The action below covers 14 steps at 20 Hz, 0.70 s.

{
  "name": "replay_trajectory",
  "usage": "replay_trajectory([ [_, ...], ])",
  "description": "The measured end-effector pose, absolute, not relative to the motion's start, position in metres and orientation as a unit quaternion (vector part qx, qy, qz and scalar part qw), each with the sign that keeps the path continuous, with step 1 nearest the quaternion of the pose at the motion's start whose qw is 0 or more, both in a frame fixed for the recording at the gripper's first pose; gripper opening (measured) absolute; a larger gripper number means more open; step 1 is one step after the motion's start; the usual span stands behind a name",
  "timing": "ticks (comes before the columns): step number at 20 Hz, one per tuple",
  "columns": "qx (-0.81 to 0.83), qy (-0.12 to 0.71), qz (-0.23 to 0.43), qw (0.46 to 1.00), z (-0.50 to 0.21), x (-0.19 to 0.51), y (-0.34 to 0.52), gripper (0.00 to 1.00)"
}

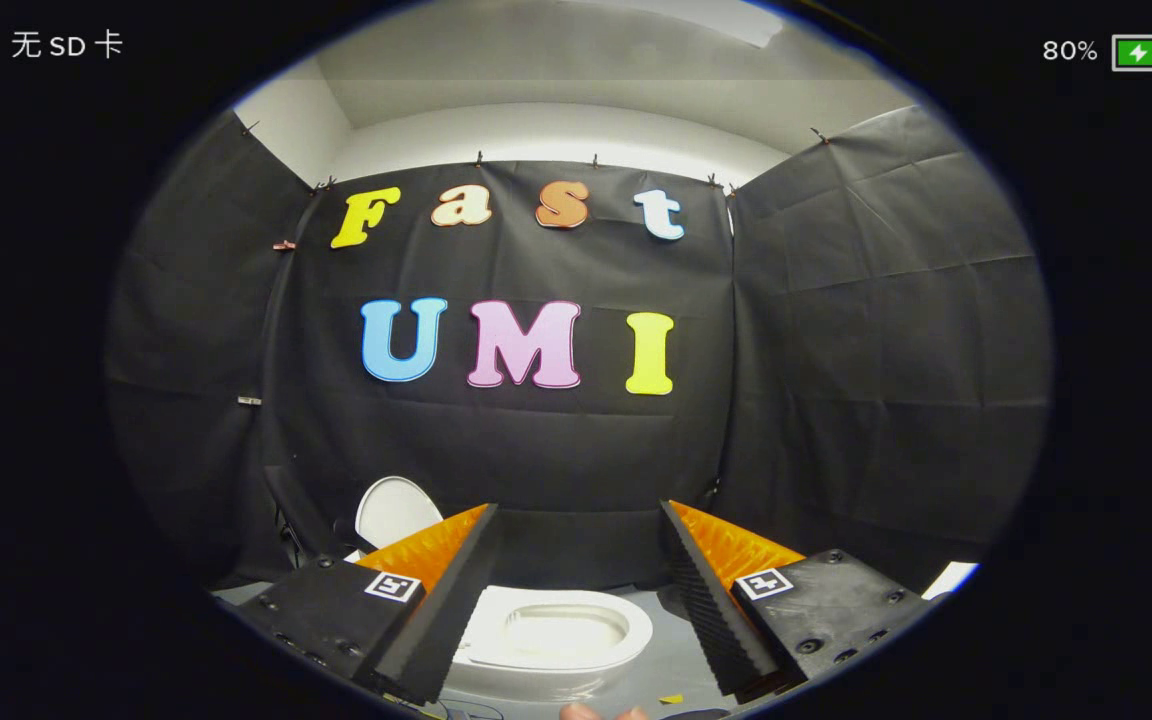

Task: Open the toilet lid.

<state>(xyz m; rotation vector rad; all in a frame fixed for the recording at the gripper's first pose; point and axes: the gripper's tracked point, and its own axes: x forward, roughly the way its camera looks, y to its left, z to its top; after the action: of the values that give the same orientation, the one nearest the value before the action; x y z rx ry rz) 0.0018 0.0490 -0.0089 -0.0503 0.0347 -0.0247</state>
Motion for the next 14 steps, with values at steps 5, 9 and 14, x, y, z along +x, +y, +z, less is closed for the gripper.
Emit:
replay_trajectory([
  [5,-0.021,0.016,-0.013,1.000,-0.0085,0.0009,0.0487,0.98],
  [9,-0.023,0.025,-0.011,0.999,-0.0165,0.0029,0.0490,0.98],
  [14,-0.021,0.026,-0.012,0.999,-0.0167,0.0032,0.0463,0.98],
])
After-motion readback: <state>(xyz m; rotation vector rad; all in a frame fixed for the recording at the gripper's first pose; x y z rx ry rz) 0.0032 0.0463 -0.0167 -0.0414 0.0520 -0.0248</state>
